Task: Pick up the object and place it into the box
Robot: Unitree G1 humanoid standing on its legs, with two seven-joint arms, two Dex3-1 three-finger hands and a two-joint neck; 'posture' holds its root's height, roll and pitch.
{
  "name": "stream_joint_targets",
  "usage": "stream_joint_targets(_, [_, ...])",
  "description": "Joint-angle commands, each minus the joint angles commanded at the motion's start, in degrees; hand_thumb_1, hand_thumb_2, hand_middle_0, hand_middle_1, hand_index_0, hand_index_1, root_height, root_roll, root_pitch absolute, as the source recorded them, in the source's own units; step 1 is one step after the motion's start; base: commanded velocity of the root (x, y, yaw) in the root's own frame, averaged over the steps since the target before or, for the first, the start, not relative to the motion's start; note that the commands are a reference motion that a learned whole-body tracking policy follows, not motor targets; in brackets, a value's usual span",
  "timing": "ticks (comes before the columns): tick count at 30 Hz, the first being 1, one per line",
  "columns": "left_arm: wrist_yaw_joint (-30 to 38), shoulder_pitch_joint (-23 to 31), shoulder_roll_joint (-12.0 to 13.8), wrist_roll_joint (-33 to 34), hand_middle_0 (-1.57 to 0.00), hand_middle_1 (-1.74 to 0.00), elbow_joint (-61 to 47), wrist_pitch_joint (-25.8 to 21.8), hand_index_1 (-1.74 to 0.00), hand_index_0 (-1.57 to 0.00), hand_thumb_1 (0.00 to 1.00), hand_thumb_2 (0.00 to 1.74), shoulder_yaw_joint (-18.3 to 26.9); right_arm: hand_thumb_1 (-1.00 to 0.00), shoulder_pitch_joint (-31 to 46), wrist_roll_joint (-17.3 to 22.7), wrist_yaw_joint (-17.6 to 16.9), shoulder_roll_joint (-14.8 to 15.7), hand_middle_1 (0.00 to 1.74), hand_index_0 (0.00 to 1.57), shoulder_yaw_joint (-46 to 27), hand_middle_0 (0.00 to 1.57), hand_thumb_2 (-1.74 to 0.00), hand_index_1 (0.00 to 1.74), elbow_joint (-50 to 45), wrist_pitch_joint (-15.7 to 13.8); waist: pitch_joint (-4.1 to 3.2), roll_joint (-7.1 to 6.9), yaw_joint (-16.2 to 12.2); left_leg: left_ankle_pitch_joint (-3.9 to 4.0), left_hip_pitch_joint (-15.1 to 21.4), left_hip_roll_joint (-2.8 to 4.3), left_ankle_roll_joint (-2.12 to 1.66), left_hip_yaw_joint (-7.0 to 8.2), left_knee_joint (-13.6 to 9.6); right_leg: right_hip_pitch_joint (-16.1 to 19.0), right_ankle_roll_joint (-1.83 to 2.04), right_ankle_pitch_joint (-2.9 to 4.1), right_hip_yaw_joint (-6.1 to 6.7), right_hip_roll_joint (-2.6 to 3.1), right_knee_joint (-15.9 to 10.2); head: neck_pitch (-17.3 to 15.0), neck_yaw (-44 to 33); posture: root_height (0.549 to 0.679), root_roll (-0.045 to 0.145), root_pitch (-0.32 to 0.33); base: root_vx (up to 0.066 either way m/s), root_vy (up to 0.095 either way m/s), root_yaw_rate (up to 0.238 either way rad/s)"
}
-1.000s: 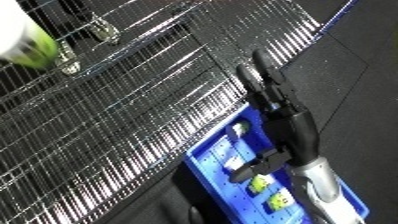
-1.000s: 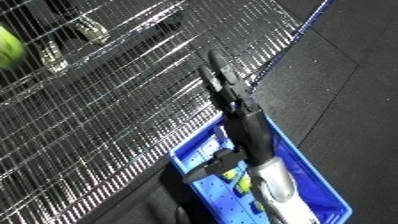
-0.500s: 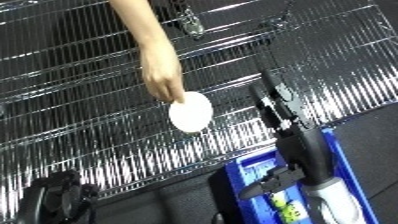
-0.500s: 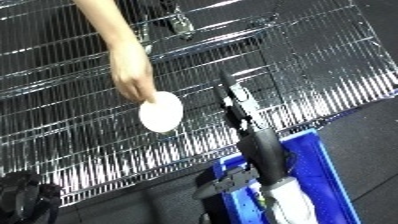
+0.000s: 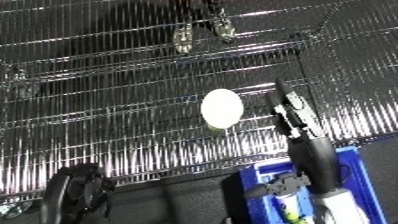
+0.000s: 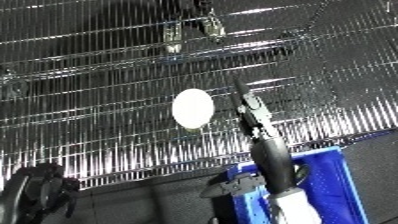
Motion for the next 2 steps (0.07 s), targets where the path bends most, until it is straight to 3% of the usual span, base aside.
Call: stream_joint_targets(2, [0.1, -0.2, 0.3, 0.4, -1.57, -1.74, -0.3, -0.1, -1.74, -1.57, 1.0, 1.74, 0.2, 0.0, -0.3, -0.7, -1.7, -0.2, 0.0, 0.0, -0.3, 0.0, 0.0, 0.0, 0.4, -0.5, 0.24, 0.18, 0.0, -0.26, -0.5, -0.11, 0.1, 0.08, 0.7, -0.4, -0.06, -0.14, -0.02, -0.12, 0.6, 0.0, 0.1, 0.648, 0.044, 0.009, 0.024, 0.0, 0.028])
